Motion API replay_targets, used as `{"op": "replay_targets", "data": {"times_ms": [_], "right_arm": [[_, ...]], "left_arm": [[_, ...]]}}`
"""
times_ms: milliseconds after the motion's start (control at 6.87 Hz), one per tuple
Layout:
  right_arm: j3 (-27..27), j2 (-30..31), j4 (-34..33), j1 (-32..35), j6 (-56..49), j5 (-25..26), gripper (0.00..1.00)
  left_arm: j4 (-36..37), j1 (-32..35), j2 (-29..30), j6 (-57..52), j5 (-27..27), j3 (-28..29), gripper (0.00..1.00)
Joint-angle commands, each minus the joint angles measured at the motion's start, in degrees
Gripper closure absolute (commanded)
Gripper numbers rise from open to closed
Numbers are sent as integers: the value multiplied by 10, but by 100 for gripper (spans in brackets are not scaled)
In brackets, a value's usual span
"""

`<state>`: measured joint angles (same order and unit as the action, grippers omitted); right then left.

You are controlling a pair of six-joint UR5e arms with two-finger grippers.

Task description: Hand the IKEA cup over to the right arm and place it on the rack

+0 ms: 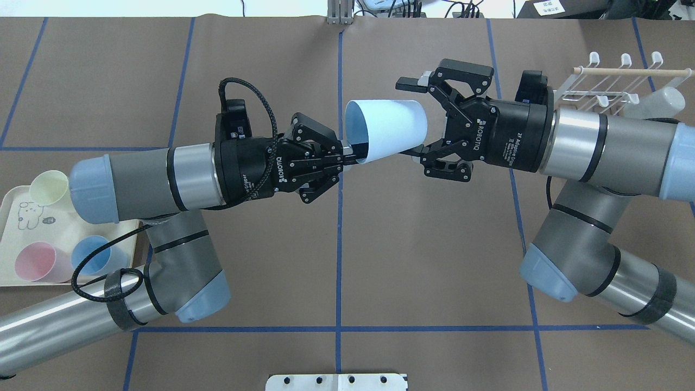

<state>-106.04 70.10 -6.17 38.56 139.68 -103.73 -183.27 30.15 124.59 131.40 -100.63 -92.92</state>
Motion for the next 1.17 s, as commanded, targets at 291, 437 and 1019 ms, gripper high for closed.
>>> {"op": "replay_targets", "data": {"times_ms": [291, 437, 1019], "right_arm": [[-9, 0, 11, -4, 11, 0, 87], [-10, 1, 12, -3, 9, 0, 87], [13, 41, -14, 48, -129, 23, 87]], "left_arm": [[32, 12, 1, -3, -3, -9, 0], [47, 31, 0, -6, -7, -22, 0], [49, 105, -30, -24, -62, -18, 0]]}}
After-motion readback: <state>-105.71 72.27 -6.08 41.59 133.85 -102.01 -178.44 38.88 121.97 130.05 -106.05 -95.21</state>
